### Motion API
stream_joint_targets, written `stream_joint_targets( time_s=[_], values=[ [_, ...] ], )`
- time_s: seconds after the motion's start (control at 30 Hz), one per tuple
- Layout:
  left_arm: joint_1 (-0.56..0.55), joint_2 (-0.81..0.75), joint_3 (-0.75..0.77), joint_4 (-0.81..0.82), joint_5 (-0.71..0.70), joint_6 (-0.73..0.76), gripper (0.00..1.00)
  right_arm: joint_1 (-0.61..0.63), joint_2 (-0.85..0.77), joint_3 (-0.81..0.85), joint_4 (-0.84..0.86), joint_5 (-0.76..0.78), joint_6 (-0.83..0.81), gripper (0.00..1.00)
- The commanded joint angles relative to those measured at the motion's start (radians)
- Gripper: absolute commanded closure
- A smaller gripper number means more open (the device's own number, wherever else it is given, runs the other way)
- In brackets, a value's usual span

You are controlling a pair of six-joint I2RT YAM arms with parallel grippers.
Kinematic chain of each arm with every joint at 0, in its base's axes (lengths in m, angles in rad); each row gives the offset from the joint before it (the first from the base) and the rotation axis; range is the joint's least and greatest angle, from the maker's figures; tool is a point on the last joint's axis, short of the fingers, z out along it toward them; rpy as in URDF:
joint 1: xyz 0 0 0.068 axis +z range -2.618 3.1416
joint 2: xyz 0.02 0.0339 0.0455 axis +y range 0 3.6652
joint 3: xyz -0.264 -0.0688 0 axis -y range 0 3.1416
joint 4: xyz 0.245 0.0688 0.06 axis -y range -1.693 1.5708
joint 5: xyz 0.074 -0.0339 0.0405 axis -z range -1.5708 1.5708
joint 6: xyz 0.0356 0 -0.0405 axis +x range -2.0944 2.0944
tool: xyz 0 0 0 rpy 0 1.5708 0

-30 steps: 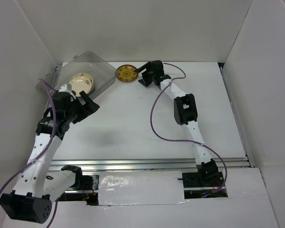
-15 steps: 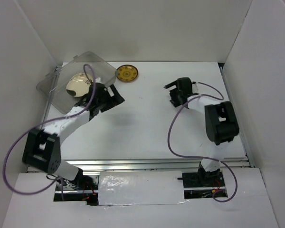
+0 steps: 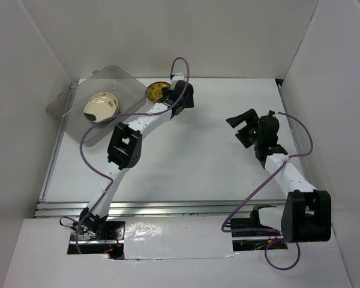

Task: Place the plates into the plastic bin on the countertop

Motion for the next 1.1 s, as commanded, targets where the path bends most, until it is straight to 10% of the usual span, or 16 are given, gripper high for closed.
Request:
stream_joint_targets(
  time_s=[0.0,0.2,0.4,1.07],
  values=[
    [-0.058,0.141,0.348,-0.115,-0.19,0.297,0.01,-0.055,-0.044,-0.025,0.007,-0.151,-0.083,0.0],
    [-0.124,0.074,-0.068,0.361,-0.232,0.964,0.01,-0.097,-0.245,-0.134,-0.003,-0.201,-0.084,0.0],
    [-0.106,0.279,0.105,0.469,-0.312,1.336,0.01,-0.094,-0.411,-0.143,-0.12,-0.282,-0.107,0.0],
    [0.046,0.465,0.262,0.503,-0.163,1.409,0.01,-0.128,-0.474,-0.12,-0.281,-0.337,-0.21,0.0]
  ],
)
